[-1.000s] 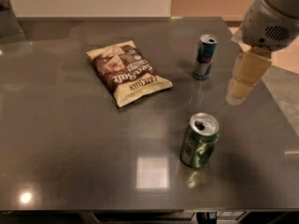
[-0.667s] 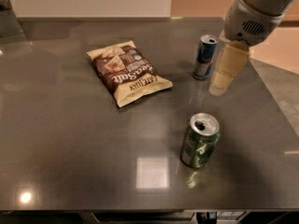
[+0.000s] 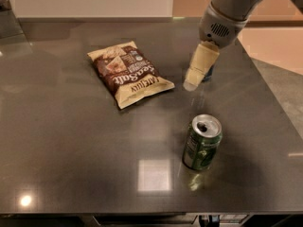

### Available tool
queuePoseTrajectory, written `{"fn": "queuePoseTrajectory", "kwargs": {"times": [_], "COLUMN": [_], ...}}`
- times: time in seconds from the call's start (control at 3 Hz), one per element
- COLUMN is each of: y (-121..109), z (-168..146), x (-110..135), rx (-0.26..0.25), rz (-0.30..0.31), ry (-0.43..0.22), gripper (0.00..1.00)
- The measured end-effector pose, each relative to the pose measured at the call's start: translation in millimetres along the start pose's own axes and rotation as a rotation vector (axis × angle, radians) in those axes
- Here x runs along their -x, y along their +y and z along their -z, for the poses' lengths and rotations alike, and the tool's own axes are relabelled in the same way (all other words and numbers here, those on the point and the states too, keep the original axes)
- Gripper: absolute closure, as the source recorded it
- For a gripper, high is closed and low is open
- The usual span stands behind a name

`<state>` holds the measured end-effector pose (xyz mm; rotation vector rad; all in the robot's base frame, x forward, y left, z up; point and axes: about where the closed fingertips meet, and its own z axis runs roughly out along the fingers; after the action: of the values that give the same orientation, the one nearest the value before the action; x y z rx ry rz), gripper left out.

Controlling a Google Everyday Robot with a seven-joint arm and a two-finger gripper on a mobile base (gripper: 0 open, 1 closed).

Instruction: Move brown chip bag near green can

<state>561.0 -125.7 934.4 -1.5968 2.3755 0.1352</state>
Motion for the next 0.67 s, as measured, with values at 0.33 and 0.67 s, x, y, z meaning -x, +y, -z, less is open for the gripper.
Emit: {"fn": "queuePoseTrajectory", "kwargs": {"times": [0.33, 0.67], "y": [-1.4, -2.5], "z": [-22.4, -47.6], "x": [18.8, 34.8], "rx": [0.035, 0.06], "rz": [-0.026, -0.048], "ry": [-0.023, -0.03], "gripper": [0.0, 0.0]}}
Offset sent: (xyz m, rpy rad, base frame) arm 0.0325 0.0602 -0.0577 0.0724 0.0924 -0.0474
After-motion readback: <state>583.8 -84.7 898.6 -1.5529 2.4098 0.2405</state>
